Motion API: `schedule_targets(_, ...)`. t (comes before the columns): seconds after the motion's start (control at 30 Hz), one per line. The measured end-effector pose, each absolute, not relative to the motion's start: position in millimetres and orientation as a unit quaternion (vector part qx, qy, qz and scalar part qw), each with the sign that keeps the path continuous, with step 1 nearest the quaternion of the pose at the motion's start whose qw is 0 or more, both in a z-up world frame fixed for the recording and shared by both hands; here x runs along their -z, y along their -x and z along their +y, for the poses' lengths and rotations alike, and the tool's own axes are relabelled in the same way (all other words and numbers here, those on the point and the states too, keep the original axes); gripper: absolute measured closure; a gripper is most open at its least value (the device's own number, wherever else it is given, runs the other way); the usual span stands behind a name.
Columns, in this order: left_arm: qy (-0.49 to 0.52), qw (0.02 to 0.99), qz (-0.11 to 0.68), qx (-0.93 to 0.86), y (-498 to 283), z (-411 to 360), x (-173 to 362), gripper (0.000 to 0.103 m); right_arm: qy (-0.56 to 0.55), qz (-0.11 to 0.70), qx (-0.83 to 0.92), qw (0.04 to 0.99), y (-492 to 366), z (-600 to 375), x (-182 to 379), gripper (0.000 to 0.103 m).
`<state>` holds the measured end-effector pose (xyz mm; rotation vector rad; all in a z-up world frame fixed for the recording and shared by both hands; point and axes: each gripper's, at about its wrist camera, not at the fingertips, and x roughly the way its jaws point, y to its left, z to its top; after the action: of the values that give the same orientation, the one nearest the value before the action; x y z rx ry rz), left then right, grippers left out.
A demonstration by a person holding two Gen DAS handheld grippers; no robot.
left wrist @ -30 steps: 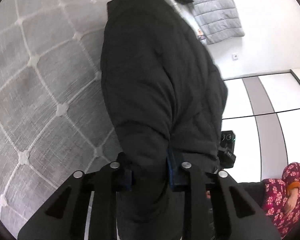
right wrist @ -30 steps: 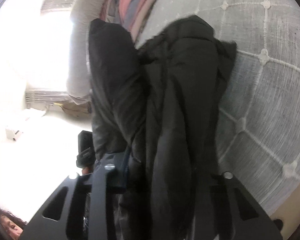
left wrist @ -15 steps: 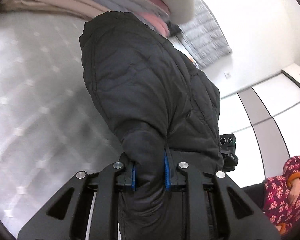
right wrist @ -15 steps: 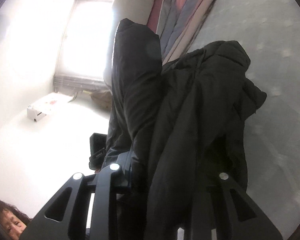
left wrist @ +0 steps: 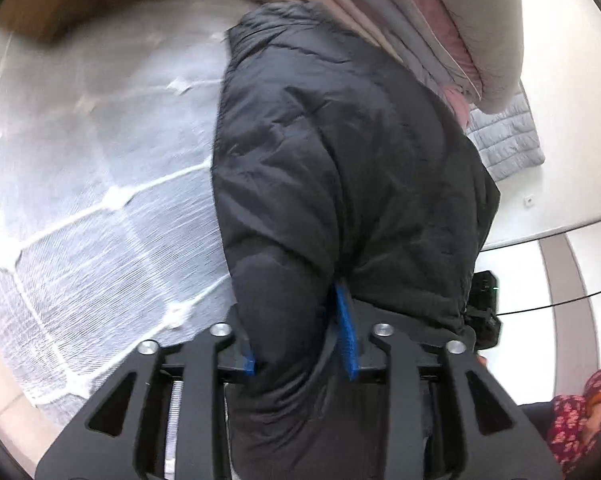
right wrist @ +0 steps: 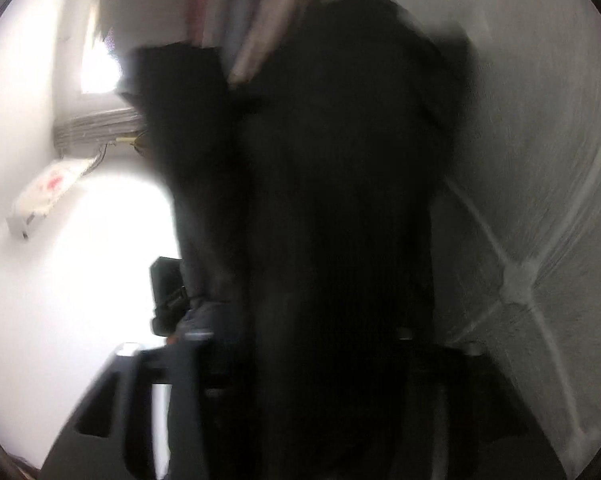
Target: Fold large clothes
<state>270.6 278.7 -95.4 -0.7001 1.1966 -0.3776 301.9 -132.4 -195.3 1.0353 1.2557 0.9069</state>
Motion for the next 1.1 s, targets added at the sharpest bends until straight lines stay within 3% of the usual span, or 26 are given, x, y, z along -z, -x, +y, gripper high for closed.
schedule_targets(0.07,0.339,0.754,0.533,0.177,-261.9,285.9,94.4,0.064,-0.44,0.544,-0.385,0.602,-298.0,-139.8,189.5,0.045)
schedule_targets(0.2,0.322,0.795,0.497,0.132,-243.3,293.5,65.5,0.061,-0.419,0.536,-0.346,0.646,-286.9,-162.6,162.0,0.018)
schedule_targets(0.37,0.182,0.874,0.45,0.028,-194.6,282.8,2.2,0.049,-0.232,0.481,-0.211,0.819,-235.8,-175.1,72.0,0.016)
schedule_targets(0.43,0.12,0.887,0.446,0.014,-178.3,246.3,-17.6,0.047,-0.166,0.444,-0.156,0.867,-204.9,-153.4,41.2,0.007)
schedule_targets(0.63,0.051,0.894,0.445,0.028,-114.1,182.2,-27.6,0.046,0.014,0.316,-0.089,0.944,-104.3,-61.4,-28.4,0.007)
schedule_targets(0.83,0.028,0.898,0.438,0.006,-86.7,138.4,-33.5,0.046,0.02,0.345,-0.091,0.934,-87.0,-9.2,-13.2,0.007)
schedule_targets(1.1,0.031,0.901,0.434,-0.011,-69.7,136.0,-34.5,0.046,0.003,0.391,-0.061,0.918,-88.0,0.9,-6.5,0.007)
